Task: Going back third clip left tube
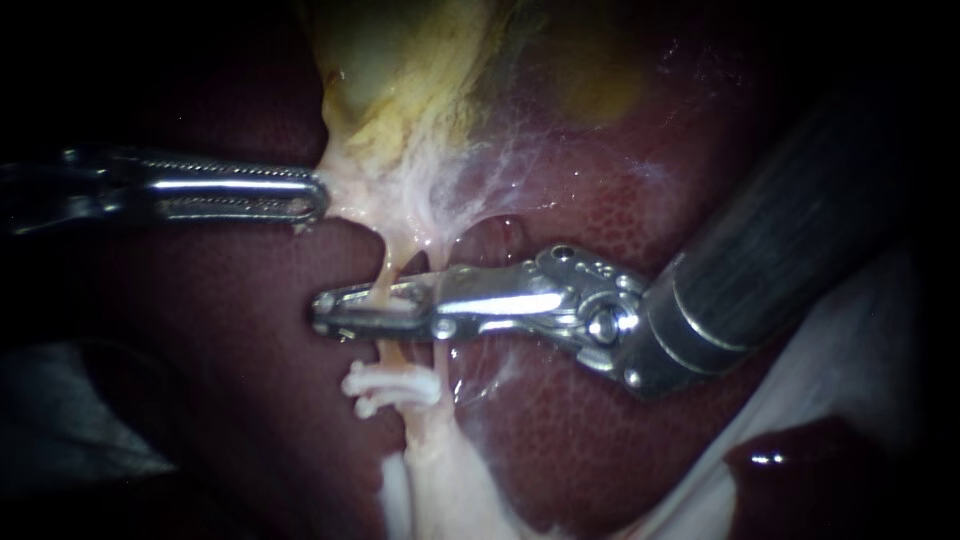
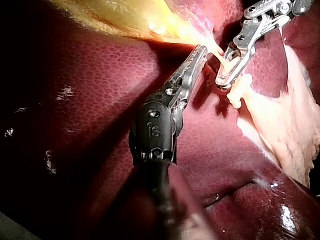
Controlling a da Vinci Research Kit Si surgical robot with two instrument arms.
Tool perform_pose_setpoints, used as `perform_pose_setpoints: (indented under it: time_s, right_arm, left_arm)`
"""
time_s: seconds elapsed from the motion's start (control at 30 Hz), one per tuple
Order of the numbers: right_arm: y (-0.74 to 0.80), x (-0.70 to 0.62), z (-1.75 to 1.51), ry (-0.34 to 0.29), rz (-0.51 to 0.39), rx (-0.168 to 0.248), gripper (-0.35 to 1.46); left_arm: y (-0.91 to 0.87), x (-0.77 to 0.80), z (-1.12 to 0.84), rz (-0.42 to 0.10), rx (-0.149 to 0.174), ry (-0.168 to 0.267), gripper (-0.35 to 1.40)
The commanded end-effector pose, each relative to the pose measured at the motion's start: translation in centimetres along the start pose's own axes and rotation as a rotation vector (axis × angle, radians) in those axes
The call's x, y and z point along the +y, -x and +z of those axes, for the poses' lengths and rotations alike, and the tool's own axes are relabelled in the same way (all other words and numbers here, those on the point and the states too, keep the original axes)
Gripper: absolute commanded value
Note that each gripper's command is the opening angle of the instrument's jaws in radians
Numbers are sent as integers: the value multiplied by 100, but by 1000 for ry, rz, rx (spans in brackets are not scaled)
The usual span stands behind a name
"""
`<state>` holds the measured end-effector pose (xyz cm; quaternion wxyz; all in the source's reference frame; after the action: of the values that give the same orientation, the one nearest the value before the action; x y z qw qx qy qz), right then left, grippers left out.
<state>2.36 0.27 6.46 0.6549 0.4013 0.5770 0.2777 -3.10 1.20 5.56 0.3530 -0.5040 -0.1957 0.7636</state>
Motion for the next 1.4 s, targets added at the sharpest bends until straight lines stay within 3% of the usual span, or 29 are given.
perform_pose_setpoints:
  time_s: [0.03,0.1,0.2,0.33,0.5,0.67,0.97,1.07,1.27,1.4]
  right_arm:
    - [2,1,2,-2,-1,-1,-16]
    - [4,3,6,2,-3,-1,17]
    - [8,12,17,40,-7,12,44]
    - [19,30,25,102,-14,30,50]
    - [30,54,15,137,-16,8,50]
    - [32,56,2,138,-3,6,50]
    - [33,40,-19,127,17,-6,50]
    - [31,25,-33,130,-79,-63,50]
    - [17,-15,-80,233,-363,-194,50]
    - [6,-38,-121,266,-467,-223,50]
  left_arm:
    - [0,0,0,0,0,0,-35]
    - [0,0,0,0,0,0,-35]
    - [0,0,0,0,0,0,-35]
    - [0,0,0,0,0,-1,-35]
    - [0,1,0,0,0,0,-35]
    - [0,0,-1,0,0,0,-35]
    - [1,0,-2,0,0,0,-35]
    - [1,0,-4,1,0,1,-35]
    - [1,0,-5,1,0,2,-35]
    - [1,0,-5,1,-1,2,-35]
